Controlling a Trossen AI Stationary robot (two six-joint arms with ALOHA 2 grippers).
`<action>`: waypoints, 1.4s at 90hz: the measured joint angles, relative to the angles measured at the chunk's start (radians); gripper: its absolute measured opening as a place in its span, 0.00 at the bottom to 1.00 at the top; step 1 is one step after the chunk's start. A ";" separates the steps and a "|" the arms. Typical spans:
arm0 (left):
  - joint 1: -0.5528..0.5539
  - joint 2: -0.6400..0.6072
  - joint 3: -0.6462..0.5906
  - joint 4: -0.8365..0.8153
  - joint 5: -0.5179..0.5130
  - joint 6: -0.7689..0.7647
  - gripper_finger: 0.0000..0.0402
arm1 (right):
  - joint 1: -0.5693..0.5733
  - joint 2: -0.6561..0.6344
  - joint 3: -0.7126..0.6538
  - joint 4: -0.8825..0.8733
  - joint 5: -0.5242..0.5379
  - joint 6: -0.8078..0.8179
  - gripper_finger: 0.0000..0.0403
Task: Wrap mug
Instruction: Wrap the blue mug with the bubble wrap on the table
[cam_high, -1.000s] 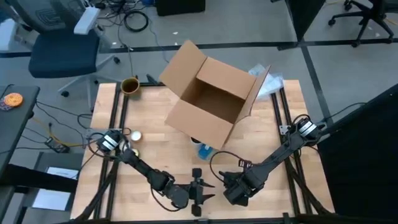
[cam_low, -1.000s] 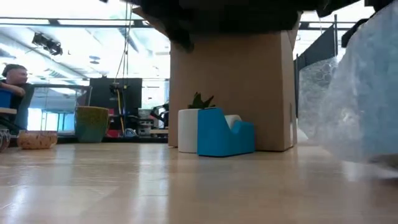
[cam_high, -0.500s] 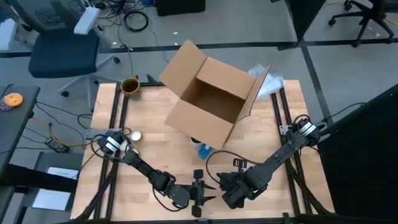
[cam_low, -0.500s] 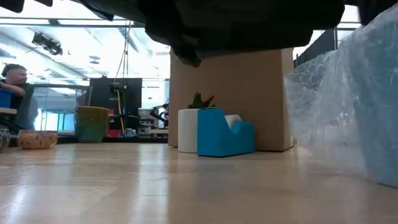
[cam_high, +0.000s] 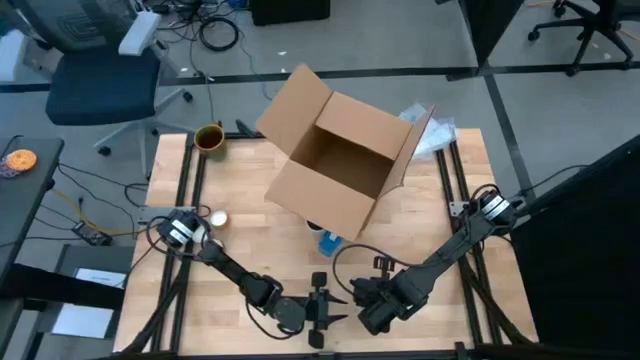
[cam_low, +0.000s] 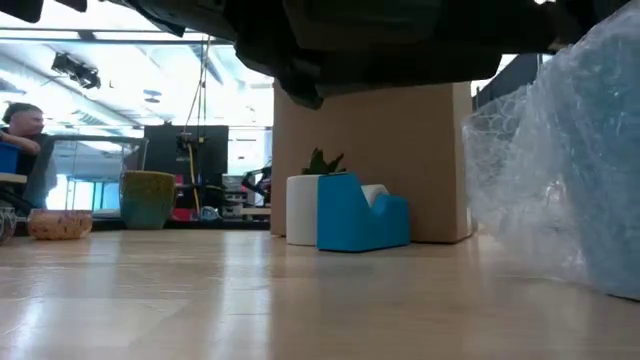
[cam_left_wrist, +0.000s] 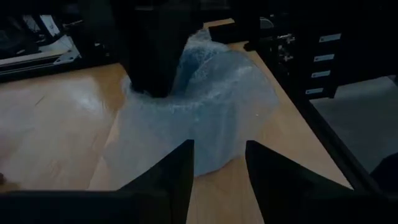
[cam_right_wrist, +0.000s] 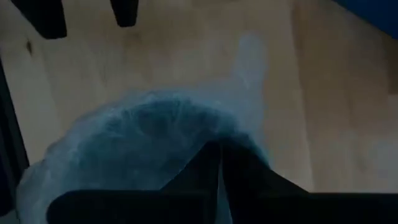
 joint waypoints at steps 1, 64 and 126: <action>0.000 0.000 0.000 0.000 0.000 0.000 0.33 | 0.000 0.000 -0.002 0.005 -0.002 0.000 0.00; 0.000 0.000 0.000 -0.022 0.000 0.002 0.33 | 0.024 0.004 -0.009 0.045 -0.054 0.000 0.01; 0.000 0.000 -0.001 -0.141 -0.001 0.006 0.33 | 0.024 0.003 -0.038 0.039 -0.130 -0.001 0.12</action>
